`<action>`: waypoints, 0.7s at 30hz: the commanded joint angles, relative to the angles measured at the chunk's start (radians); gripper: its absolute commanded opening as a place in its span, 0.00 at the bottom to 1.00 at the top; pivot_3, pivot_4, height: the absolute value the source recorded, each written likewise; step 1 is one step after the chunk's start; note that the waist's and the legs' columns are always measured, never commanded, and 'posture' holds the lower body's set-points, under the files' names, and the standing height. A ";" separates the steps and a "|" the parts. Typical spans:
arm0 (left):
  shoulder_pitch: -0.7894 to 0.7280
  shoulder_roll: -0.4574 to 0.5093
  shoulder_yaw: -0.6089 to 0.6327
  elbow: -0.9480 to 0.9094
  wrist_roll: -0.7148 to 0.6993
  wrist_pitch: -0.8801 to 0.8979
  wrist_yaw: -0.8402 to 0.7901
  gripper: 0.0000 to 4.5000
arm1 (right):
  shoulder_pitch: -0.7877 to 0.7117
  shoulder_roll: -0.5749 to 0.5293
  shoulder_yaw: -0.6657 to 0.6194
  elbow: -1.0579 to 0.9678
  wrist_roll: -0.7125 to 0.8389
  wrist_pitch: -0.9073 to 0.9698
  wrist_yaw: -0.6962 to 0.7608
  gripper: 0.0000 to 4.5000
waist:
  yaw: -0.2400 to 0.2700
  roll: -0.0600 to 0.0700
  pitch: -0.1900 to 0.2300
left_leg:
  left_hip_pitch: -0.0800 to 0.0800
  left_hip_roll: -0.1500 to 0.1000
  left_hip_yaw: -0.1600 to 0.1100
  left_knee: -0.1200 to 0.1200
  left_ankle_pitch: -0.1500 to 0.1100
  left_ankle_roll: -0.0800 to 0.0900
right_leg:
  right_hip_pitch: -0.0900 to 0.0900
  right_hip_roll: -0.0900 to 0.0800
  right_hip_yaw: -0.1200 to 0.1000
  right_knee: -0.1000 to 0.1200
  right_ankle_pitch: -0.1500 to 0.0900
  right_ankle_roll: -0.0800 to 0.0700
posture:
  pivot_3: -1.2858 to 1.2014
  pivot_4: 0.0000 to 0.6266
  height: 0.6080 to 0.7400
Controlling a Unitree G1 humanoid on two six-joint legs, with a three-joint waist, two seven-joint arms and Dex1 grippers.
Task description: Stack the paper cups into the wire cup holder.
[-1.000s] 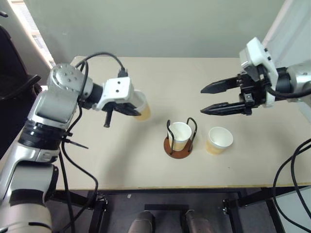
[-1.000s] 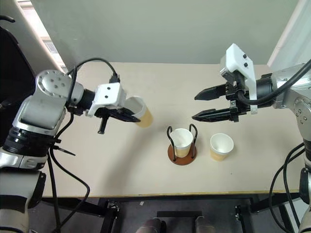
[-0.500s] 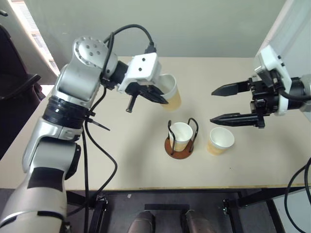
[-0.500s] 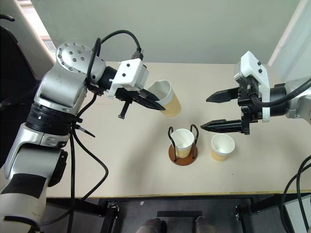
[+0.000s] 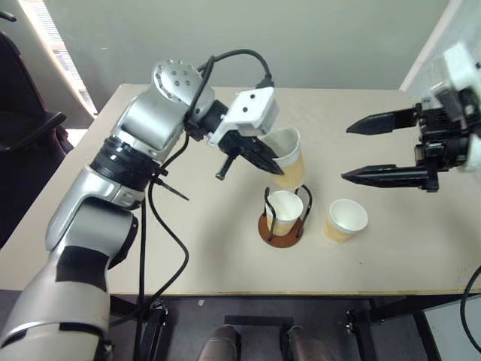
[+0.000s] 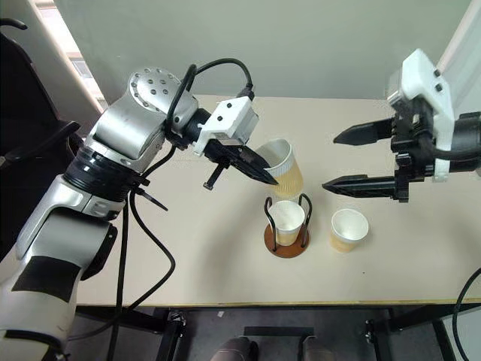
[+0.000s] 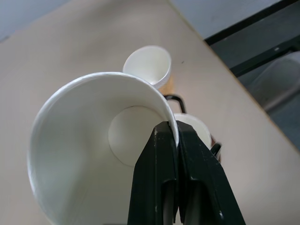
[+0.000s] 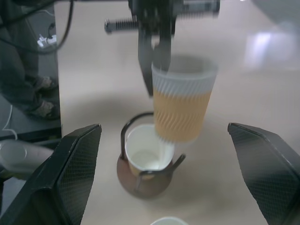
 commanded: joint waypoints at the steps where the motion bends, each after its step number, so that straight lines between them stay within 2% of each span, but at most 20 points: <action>1: -0.044 0.004 -0.043 0.027 -0.026 -0.018 -0.040 0.00 | -0.021 -0.039 -0.036 0.002 0.012 -0.005 -0.009 1.00 | 0.001 0.000 0.000 | 0.000 0.000 0.000 0.000 0.000 0.000 | 0.000 0.000 0.000 0.000 0.000 0.000 | 0.52 0.24 1.00; 7: -0.048 -0.002 -0.118 0.046 -0.025 -0.067 -0.040 0.00 | -0.008 -0.052 -0.037 -0.001 0.016 -0.011 -0.018 1.00 | 0.002 0.000 0.000 | 0.000 0.000 0.000 0.001 0.000 0.000 | 0.001 0.000 0.000 0.000 0.000 0.001 | 0.52 0.24 1.00; 21: -0.040 -0.030 -0.197 0.050 -0.018 -0.106 -0.040 0.00 | 0.038 -0.066 -0.044 -0.020 0.015 -0.033 -0.037 1.00 | 0.003 0.000 0.000 | 0.000 -0.001 0.000 0.002 0.000 0.001 | 0.002 -0.001 0.000 0.000 -0.001 0.004 | 0.52 0.24 1.00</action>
